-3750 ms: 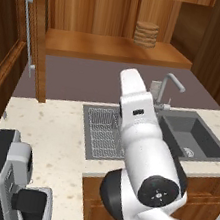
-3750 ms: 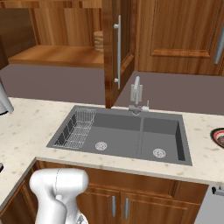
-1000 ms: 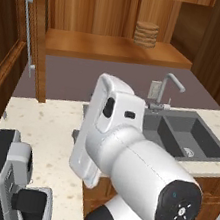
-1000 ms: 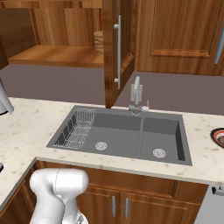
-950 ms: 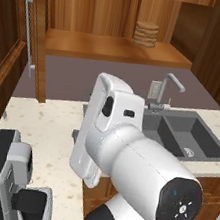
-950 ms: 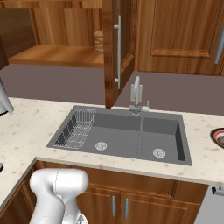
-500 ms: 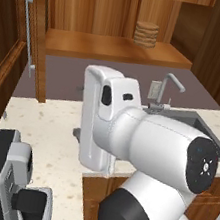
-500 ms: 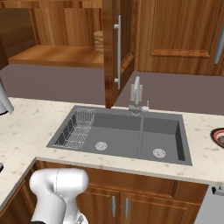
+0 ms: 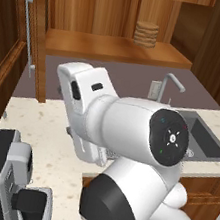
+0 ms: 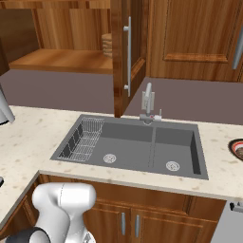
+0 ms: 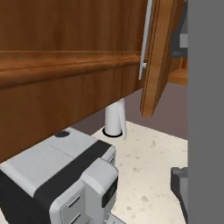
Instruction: Pick the avocado and bread from the counter and place them on the plate. Then pick the jam from the cabinet and place it next to the plate. Lastly close the cabinet door.
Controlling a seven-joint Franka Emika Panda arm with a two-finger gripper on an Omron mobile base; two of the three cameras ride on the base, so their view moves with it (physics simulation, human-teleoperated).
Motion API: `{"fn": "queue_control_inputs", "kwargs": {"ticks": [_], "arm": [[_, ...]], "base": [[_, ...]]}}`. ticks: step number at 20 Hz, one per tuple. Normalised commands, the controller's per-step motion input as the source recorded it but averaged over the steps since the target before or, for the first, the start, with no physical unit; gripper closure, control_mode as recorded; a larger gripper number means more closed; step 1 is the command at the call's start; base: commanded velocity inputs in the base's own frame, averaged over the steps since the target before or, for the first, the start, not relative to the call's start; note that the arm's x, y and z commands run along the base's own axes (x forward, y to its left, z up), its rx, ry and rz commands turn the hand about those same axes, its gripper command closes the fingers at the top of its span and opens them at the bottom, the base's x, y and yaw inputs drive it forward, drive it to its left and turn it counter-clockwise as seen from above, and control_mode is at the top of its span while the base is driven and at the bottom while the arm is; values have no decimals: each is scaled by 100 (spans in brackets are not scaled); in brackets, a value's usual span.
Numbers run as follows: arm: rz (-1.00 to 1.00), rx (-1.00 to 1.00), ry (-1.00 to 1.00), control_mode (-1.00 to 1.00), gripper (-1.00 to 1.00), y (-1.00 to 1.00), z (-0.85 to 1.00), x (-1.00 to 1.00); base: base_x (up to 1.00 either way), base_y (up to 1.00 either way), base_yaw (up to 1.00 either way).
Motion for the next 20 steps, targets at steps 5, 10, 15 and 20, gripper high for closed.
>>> {"fn": "queue_control_inputs", "kwargs": {"ticks": [5,10,15,20], "arm": [[-1,-20,-5,-100,-100,7,0,22],[0,-15,-4,-100,-100,0,0,44],[0,-7,-1,-100,-100,3,0,47],[0,0,-1,-100,-100,26,-13,10]], "base": [[0,0,0],[0,0,0],[0,0,0],[0,0,0]]}}
